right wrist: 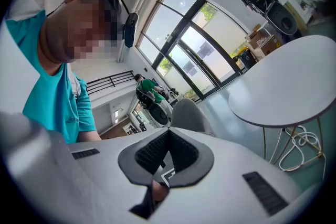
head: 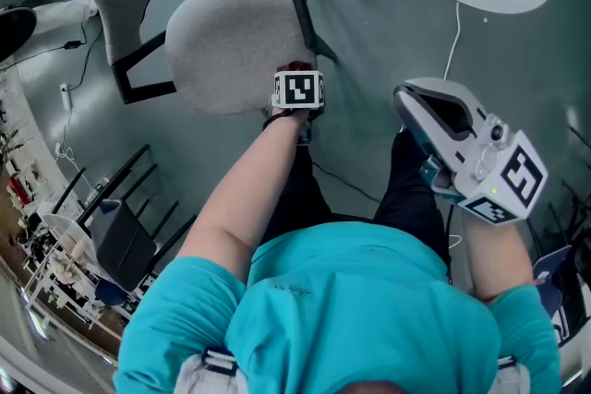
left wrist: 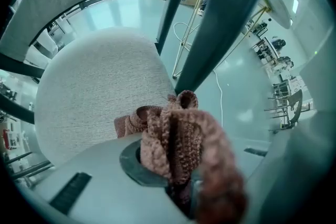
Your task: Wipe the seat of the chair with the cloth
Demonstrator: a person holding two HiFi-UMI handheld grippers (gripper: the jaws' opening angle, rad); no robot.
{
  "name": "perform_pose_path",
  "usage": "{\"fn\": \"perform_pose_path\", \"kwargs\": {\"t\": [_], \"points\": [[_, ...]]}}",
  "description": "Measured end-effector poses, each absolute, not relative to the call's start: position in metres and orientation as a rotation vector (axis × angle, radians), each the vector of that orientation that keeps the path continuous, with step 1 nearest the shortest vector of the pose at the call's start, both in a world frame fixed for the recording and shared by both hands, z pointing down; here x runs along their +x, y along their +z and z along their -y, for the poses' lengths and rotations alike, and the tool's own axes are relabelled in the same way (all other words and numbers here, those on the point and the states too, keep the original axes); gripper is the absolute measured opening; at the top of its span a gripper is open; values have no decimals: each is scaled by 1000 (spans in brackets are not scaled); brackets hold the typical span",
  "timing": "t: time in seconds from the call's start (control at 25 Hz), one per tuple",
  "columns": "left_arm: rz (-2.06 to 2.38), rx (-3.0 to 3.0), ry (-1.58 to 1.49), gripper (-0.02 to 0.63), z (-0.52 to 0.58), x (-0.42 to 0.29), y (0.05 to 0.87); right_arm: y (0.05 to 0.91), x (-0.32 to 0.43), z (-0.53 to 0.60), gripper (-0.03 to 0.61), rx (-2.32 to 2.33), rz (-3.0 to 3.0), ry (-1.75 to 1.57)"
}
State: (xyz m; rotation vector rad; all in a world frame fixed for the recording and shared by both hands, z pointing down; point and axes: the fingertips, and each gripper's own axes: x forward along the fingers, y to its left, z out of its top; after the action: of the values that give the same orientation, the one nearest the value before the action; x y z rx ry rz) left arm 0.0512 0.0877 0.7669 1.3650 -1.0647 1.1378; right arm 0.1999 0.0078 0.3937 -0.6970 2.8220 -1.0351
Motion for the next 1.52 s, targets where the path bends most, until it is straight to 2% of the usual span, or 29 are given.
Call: {"fn": "perform_pose_path", "kwargs": {"t": [0.28,0.56,0.8,1.08,1.52], "points": [[1040,1409,1137,60,-86,83,760,392,220,-18,-3,-735,-2807,-1038],[793,1480,993,60,-106,186,773,401,232,-25,-3,-754,-2820,-1039],[650,1619,850,60,-113,232,720,391,236,-25,-3,-766,-2851,-1027],[686,1710,662,60,-92,179,628,355,199,-23,-3,-699,-2958,-988],[941,1837,333,60,-53,8,450,272,90,-5,-3,-581,-3132,-864]]}}
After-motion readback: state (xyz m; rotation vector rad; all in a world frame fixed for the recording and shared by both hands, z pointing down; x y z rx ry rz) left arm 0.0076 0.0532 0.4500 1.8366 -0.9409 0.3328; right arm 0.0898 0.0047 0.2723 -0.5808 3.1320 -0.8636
